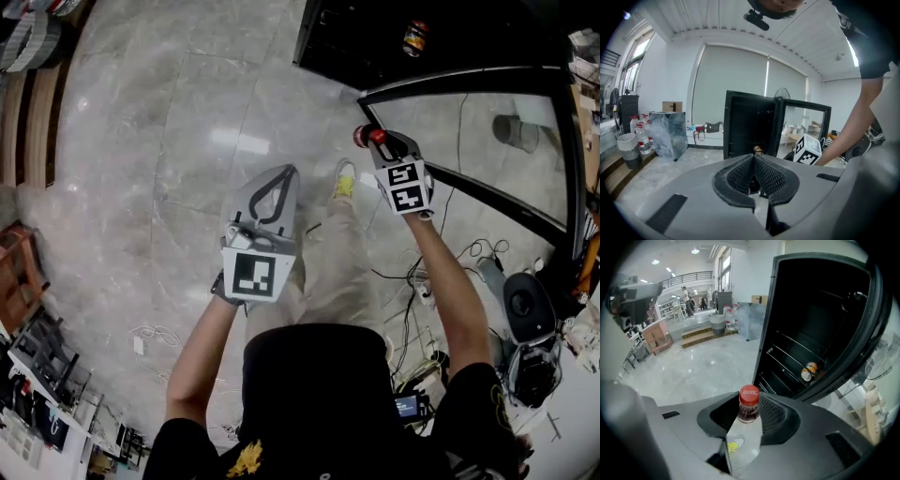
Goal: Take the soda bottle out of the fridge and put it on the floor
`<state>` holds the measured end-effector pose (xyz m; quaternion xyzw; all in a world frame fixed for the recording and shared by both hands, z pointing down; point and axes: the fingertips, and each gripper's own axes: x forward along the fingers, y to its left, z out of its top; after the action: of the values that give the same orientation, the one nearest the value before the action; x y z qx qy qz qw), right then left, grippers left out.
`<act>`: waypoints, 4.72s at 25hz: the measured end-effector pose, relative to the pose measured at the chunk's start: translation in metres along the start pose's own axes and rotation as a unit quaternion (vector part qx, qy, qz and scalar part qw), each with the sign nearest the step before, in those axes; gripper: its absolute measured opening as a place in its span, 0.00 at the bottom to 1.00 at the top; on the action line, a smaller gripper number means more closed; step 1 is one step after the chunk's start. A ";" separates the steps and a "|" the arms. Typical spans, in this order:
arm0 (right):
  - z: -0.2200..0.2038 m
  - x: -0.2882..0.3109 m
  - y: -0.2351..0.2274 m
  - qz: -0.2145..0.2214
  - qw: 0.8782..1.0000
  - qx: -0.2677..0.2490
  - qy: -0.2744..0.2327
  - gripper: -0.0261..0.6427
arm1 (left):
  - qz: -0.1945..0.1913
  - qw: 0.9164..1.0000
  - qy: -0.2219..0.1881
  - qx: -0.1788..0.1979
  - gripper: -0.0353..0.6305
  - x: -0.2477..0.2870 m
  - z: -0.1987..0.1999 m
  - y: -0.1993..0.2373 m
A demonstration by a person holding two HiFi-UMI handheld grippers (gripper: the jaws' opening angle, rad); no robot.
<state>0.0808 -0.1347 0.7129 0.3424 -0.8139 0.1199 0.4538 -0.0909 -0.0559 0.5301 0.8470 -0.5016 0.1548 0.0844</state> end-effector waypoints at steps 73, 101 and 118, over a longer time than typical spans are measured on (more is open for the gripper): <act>-0.110 0.046 0.013 -0.020 0.967 0.249 0.058 0.30 | -0.071 0.996 0.047 0.005 0.08 0.039 -0.024 -0.056; 0.119 -0.372 0.011 -0.079 0.918 0.210 -0.327 0.03 | 0.033 0.993 -0.109 0.018 0.08 -0.134 0.198 -0.016; 0.129 -0.410 0.010 -0.109 0.926 0.147 -0.331 0.04 | 0.003 0.992 -0.123 0.033 0.08 -0.130 0.214 -0.055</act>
<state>0.1340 -0.0087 0.3055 0.5123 -0.8485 0.0681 0.1138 -0.0635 0.0139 0.2850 0.8602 -0.5056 0.0660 -0.0066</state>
